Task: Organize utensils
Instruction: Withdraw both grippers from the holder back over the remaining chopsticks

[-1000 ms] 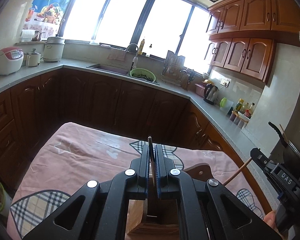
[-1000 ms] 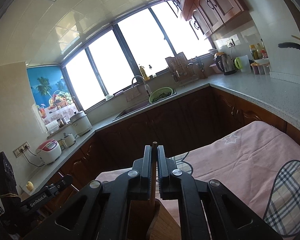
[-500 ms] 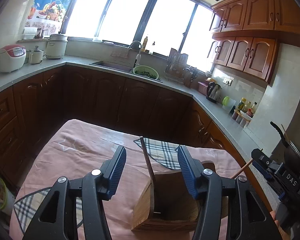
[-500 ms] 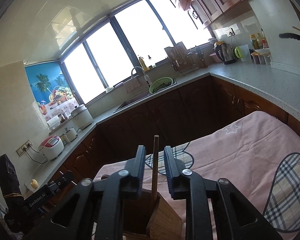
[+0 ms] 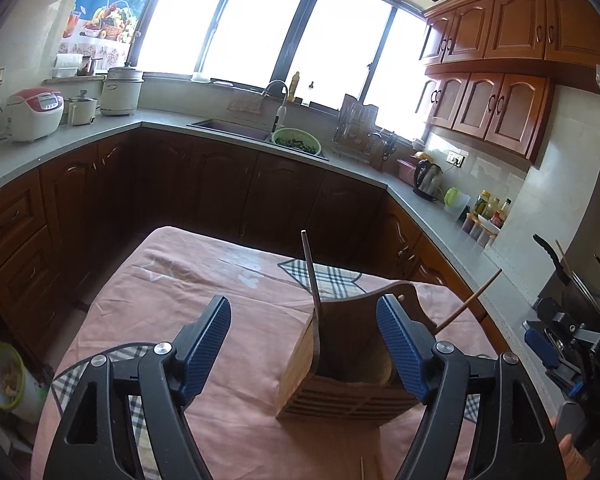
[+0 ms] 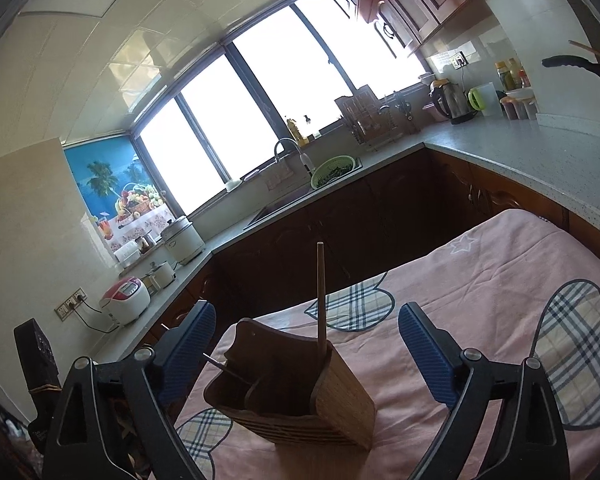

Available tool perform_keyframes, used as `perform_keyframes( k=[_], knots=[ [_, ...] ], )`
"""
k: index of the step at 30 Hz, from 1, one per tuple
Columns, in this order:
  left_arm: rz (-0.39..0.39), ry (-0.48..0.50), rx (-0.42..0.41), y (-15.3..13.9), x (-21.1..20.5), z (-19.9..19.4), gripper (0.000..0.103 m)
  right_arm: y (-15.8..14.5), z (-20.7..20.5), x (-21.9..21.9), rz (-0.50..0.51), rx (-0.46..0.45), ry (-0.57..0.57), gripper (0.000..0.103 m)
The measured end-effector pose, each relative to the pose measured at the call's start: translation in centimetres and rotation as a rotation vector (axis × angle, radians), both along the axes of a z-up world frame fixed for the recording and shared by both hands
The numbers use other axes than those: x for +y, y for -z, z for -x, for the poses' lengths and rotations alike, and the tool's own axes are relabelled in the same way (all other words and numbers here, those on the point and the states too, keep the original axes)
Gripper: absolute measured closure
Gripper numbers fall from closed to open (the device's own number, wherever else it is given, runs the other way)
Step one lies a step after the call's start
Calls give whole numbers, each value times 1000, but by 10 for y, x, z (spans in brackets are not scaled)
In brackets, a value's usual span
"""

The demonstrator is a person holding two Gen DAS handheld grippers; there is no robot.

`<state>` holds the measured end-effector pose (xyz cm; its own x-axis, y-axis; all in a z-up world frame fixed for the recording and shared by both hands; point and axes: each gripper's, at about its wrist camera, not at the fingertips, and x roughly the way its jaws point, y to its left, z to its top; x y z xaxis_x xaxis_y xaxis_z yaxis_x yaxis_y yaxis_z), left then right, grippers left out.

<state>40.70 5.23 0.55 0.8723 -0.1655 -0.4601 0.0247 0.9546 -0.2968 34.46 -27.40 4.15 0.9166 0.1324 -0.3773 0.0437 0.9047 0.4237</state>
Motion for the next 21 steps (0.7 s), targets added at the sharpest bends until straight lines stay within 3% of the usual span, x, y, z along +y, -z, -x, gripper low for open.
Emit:
perform_keyframes(
  k=[11,21],
  knots=[
    [-40,68,47,-6,-4,72,26,0,67,6,43,43,-22,8],
    [-37,54,87,-7,4,130,26,11,123,10,86,97,-9,8]
  ],
)
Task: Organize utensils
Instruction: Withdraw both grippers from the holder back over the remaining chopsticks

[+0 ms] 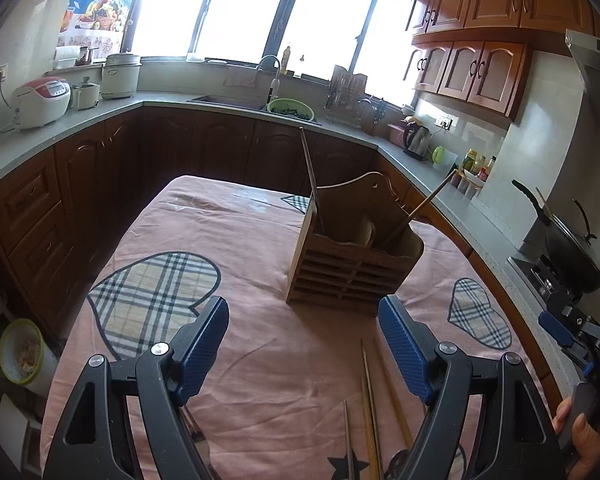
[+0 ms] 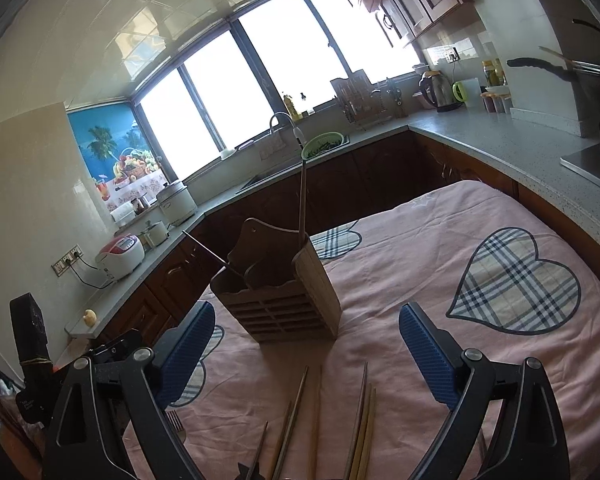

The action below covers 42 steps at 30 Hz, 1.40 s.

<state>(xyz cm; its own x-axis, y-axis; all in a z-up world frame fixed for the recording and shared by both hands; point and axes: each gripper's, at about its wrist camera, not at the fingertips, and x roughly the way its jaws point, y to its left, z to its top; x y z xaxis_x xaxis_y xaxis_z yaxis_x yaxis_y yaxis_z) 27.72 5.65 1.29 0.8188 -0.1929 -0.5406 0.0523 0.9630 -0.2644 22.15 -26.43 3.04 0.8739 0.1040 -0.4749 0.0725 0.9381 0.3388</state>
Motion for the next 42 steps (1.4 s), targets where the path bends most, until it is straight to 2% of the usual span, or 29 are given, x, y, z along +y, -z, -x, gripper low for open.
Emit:
perform_keyframes(
  k=[7,15,18,27,42],
  knots=[
    [-13,7,23,3,0,31,26,11,30,9,40,32,-10,8],
    [-16,13,66,10,-5,43,26,29,54,19,70,83,-22,8],
    [-20,18,85,14,-10,44,26,35,59,24,94,100,-25,3],
    [-36,21,135,20,-19,35,26,46,59,25,110,130,-34,2],
    [-86,63,235,39,-43,-11,26,61,37,17,102,186,-40,2]
  ],
)
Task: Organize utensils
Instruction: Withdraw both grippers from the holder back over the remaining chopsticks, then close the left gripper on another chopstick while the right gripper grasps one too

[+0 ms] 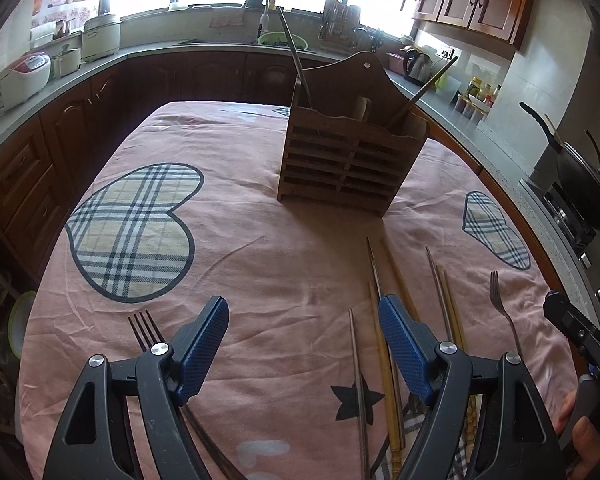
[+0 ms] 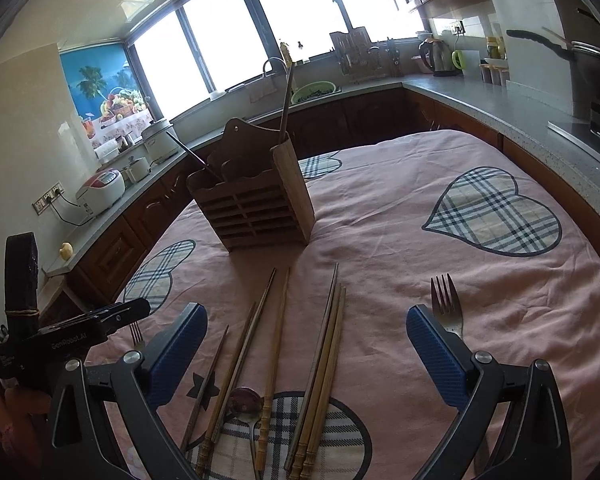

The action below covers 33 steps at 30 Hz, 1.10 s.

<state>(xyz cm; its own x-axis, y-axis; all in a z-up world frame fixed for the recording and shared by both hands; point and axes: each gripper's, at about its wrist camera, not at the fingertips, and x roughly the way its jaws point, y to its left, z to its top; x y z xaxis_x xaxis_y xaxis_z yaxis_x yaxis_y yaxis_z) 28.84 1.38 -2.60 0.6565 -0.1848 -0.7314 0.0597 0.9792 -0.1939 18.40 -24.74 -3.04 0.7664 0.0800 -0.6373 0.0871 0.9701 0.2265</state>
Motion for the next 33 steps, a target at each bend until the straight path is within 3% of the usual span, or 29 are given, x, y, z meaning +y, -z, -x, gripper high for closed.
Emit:
perform_keyframes(
  k=[9,11,17,19,21,25,33],
  knots=[
    [-7,32,50,16,-16,-39,26,13,-25,-14,-30,36,2,4],
    [-9,42,58,20,-22,-48,27,17,-34,-17,-38,52,-5,9],
    [-21,90,84,34,-43,-80,28,33,-67,-23,-56,120,-21,39],
    [-28,110,96,40,-51,-93,33,40,-80,-26,-69,150,-22,54],
    [-29,134,113,47,-58,-106,37,47,-93,-30,-87,177,-25,63],
    [-35,166,147,62,-69,-132,46,60,-117,-33,-111,231,-41,73],
    [-87,213,184,85,-87,-168,63,83,-142,-32,-71,320,-65,83]
  ],
)
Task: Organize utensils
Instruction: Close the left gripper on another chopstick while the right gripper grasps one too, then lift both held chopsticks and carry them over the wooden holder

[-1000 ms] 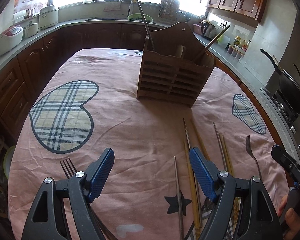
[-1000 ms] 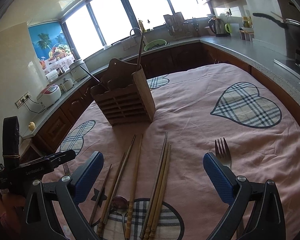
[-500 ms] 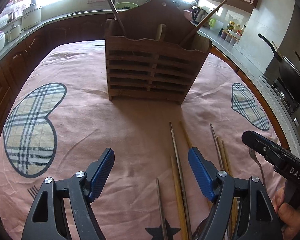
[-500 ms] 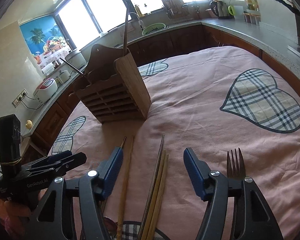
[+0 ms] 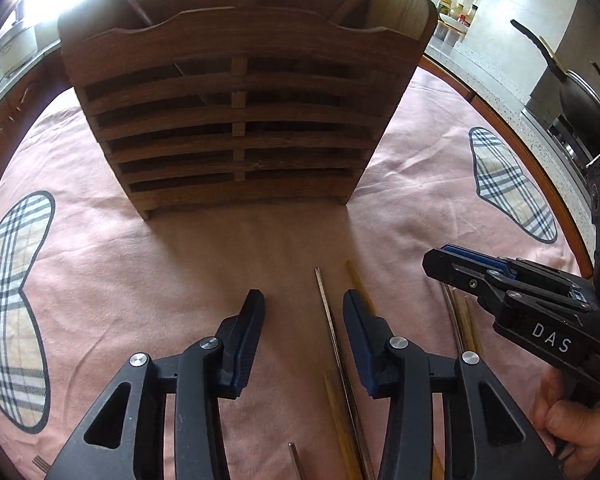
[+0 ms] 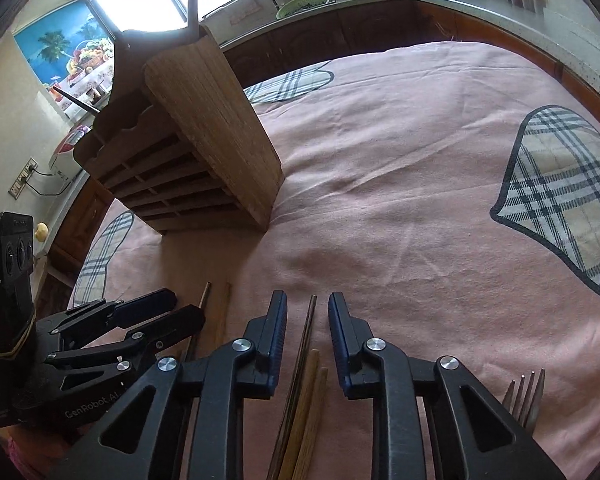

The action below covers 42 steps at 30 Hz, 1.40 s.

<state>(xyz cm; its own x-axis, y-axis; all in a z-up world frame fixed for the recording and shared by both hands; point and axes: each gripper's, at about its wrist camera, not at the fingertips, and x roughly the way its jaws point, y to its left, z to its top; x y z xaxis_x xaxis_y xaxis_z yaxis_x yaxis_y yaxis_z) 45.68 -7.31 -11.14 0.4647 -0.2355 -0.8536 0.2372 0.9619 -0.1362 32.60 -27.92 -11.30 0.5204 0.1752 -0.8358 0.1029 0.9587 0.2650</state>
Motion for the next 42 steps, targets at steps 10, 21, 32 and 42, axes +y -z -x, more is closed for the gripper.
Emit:
perform_keyframes(
  k=[10,21,32,42],
  knots=[
    [-7,19,-15,8,-11,-2,98,3,-4,7,56,-1,-27,97],
    [111,1,-72,-32,16,33,99,-28,16,3,-16,-81,1,99],
    [171,-16,-178,-90,51,101,100,-73,43,14,-44,-184,-7,99],
    [213,-40,-240,-129,86,158,100,-104,70,25,-43,-258,-22,100]
  ],
)
